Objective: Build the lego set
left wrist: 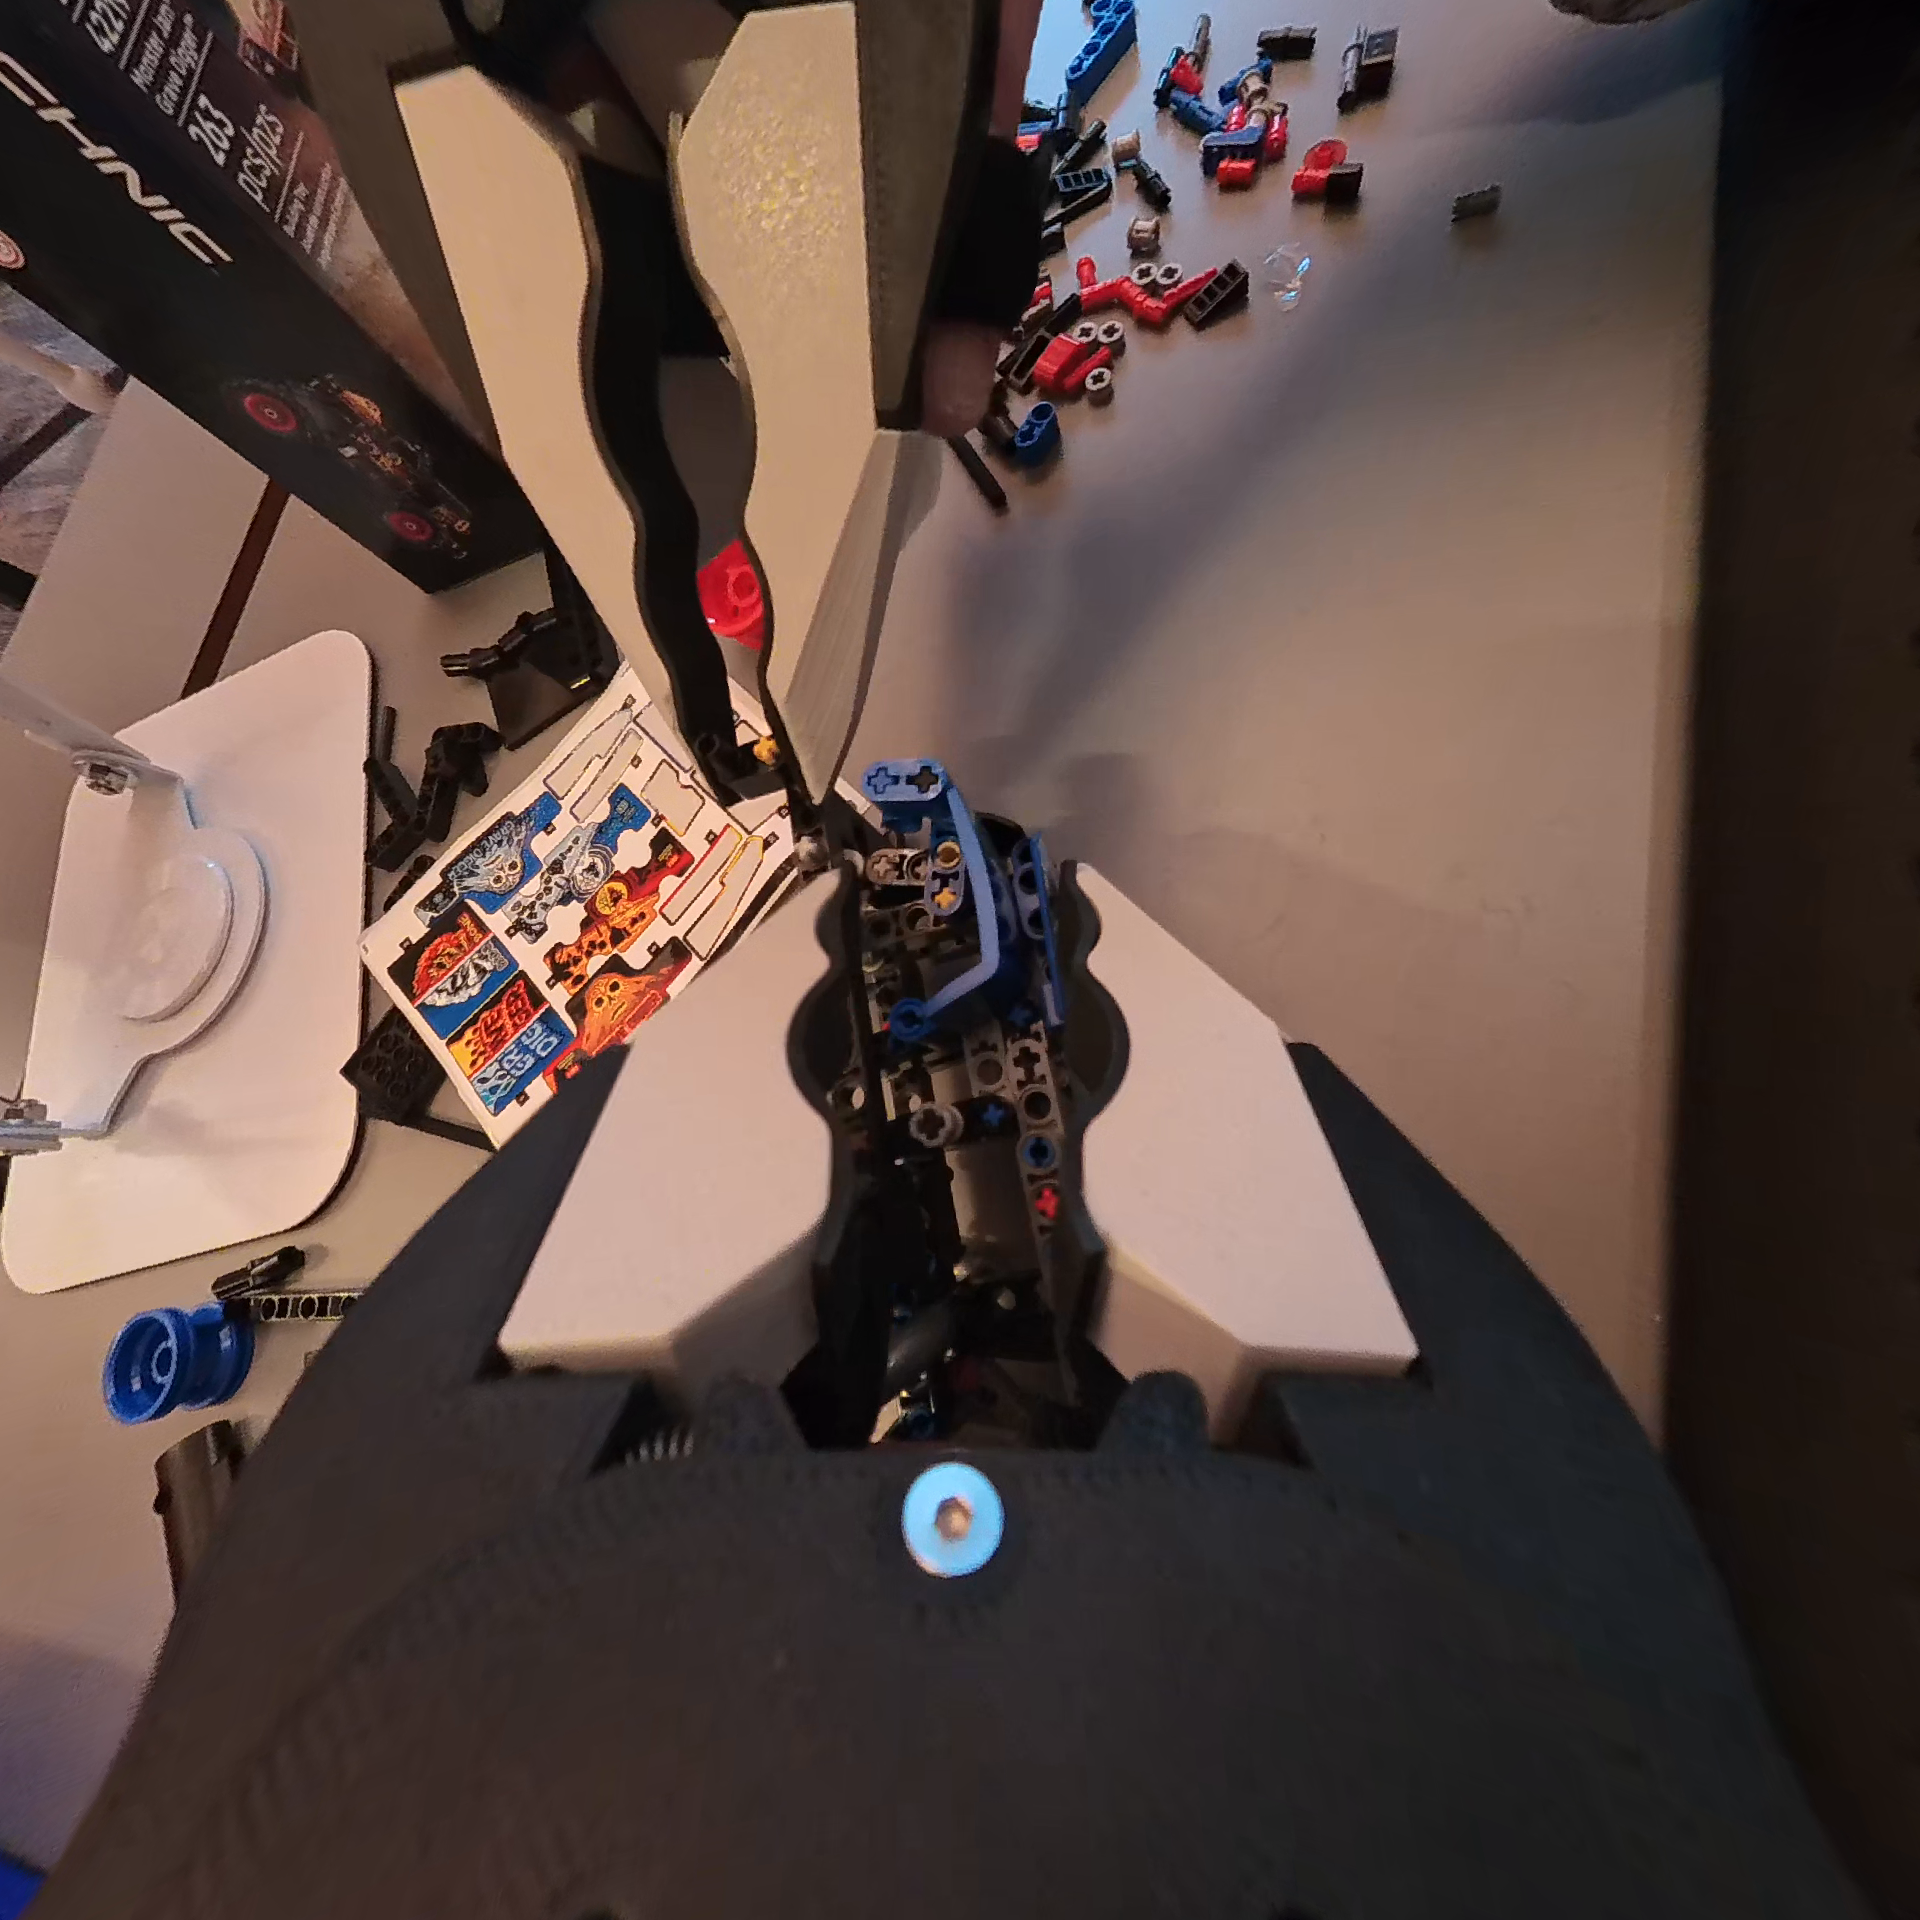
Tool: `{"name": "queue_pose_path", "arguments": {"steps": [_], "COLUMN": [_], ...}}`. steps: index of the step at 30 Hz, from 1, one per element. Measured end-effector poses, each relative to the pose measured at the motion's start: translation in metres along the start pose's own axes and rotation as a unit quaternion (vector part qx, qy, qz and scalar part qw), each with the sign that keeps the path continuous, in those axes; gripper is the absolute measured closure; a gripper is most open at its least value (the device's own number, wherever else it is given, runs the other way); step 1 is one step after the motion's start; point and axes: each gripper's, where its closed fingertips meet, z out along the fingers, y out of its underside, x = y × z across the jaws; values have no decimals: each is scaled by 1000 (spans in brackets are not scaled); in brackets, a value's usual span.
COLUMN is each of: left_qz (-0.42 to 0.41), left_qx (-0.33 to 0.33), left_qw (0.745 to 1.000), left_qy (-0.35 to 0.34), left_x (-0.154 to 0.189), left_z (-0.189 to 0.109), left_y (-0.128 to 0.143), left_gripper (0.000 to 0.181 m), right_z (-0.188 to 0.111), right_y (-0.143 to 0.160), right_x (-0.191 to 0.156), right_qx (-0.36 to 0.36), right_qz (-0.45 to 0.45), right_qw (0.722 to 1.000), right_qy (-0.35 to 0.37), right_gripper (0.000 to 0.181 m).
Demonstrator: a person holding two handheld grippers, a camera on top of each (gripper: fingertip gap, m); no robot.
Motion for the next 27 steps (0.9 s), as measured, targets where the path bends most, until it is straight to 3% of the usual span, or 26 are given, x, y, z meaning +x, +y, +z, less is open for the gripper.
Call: {"name": "queue_pose_path", "arguments": {"steps": [10, 17, 27], "left_qz": [-30, -30, -38], "left_qx": [39, 0, 1], "left_qw": [999, 1000, 999], "left_qy": [-10, -5, 3], "left_x": [-10, -8, -8], "left_z": [-11, -3, -1], "left_y": [-8, 0, 0], "left_gripper": [135, 128, 128], "right_z": [-2, -1, 0], "right_y": [-2, 1, 2], "right_x": [0, -1, -2], "right_qx": [1, -5, 11], "right_qz": [-6, -7, 0], "right_qw": [1000, 1000, 1000], "right_qy": [6, 4, -12], "right_gripper": [169, 168, 167]}}
